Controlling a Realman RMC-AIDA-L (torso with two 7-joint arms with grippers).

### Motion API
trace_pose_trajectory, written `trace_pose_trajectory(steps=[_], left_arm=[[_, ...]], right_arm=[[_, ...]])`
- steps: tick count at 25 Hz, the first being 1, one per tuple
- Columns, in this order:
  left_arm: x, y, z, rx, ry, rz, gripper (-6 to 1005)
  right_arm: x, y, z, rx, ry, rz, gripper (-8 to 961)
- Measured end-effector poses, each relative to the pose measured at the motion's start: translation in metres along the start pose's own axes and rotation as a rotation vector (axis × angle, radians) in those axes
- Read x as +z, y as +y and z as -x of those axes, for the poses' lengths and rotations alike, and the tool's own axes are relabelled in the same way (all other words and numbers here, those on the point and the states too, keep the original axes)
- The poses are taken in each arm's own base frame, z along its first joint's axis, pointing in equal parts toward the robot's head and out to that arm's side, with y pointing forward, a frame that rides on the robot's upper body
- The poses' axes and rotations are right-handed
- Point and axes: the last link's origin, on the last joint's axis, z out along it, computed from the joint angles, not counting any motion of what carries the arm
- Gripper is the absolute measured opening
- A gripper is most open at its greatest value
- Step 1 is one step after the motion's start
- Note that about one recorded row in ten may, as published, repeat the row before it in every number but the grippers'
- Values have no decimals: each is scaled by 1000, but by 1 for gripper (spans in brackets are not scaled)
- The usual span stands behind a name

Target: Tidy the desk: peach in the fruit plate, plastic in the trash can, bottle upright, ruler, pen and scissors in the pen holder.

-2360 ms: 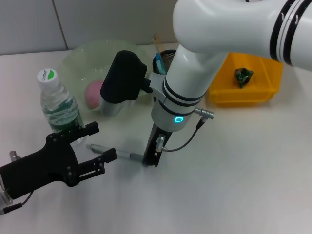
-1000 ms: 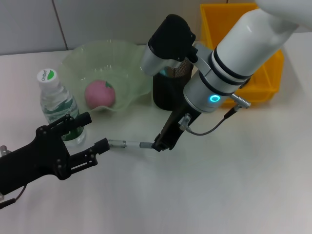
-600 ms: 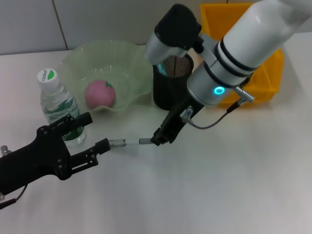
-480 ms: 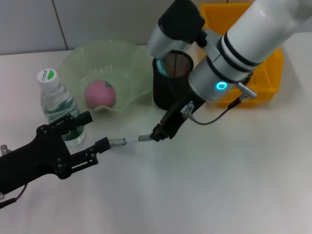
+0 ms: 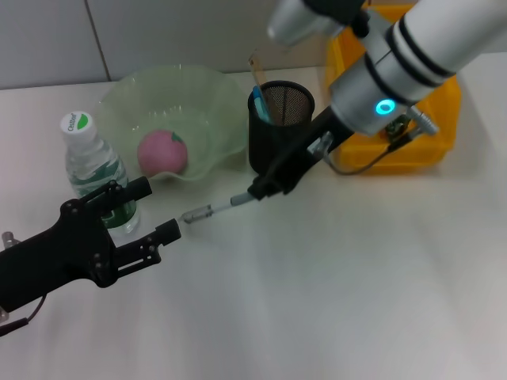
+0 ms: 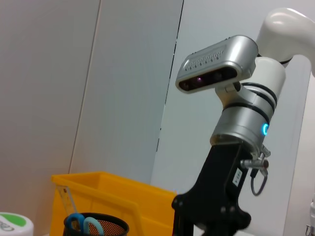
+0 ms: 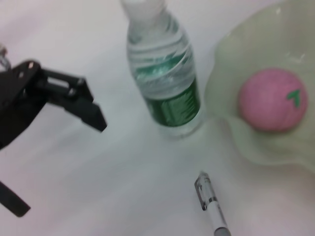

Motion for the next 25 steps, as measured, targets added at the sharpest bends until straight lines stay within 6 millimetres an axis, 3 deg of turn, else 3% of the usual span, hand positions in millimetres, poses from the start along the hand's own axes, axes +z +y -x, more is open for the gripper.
trace_pose_trajectory(steps=[19, 25], left_arm=[[11, 1, -6, -3, 31, 34, 814], [18, 1, -7, -9, 37, 52, 814]], right_arm=[[-60, -30, -5, 58, -189, 2, 96], [-67, -33, -7, 54, -219, 6, 95]])
